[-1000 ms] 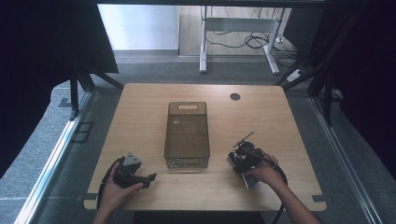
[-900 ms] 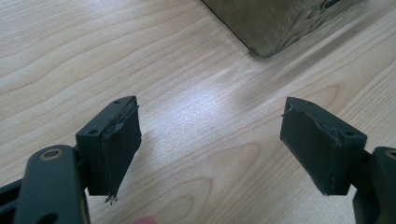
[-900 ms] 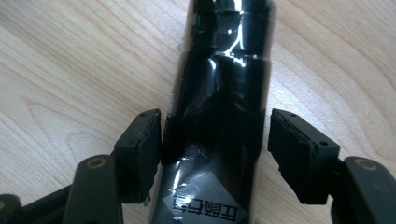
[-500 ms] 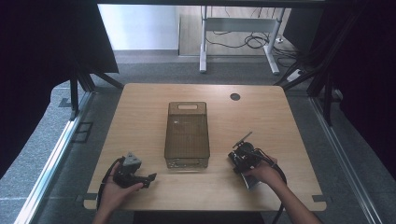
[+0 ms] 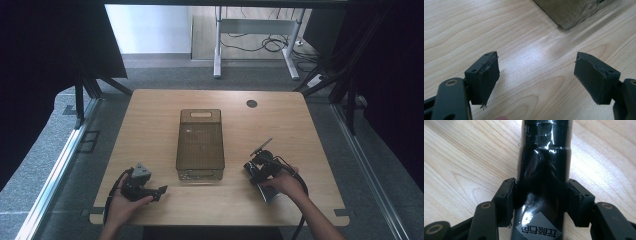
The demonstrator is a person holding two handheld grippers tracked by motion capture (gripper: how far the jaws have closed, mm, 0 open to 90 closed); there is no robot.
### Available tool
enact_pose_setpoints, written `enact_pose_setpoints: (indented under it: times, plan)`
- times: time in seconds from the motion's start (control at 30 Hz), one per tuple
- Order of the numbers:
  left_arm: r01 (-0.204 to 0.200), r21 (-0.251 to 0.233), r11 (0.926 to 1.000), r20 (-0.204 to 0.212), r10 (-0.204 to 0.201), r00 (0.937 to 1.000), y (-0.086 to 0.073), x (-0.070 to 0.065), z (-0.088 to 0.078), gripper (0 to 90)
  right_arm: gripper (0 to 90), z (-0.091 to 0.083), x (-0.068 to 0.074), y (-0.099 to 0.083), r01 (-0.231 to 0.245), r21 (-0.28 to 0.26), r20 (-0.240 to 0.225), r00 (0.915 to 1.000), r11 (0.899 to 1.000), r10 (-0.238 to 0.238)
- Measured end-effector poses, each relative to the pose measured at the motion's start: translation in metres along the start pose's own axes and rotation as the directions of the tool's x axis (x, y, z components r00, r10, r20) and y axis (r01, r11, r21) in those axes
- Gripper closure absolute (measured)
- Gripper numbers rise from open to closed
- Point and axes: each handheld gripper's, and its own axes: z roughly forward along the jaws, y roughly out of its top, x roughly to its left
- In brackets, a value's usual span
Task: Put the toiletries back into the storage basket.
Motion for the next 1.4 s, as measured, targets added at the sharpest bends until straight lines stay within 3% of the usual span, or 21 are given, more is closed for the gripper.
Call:
enact_pose_setpoints:
  times: [0.37,0.67,1.1,1.4]
  plan:
    - [-0.004,-0.003,1.0,0.002,0.004,1.0,0.001,-0.002,-0.001,20.7,46.0,-0.033,-0.006,0.007,-0.038,-0.079,-0.053,0.998,0.996,0.034]
    - [-0.006,0.001,1.0,0.004,0.006,1.0,0.001,-0.003,0.0,20.6,46.0,-0.058,-0.007,0.014,-0.093,-0.12,-0.109,0.9909,0.988,0.08]
    - [-0.007,0.005,1.0,0.004,0.007,1.0,0.001,-0.003,0.002,20.7,46.1,-0.079,-0.001,0.037,-0.083,-0.158,-0.151,0.9868,0.984,0.059]
    - [-0.013,0.006,0.9999,0.007,0.013,0.9999,0.001,-0.004,0.002,20.7,46.0,-0.085,0.005,0.057,-0.08,-0.157,-0.171,0.9839,0.984,0.052]
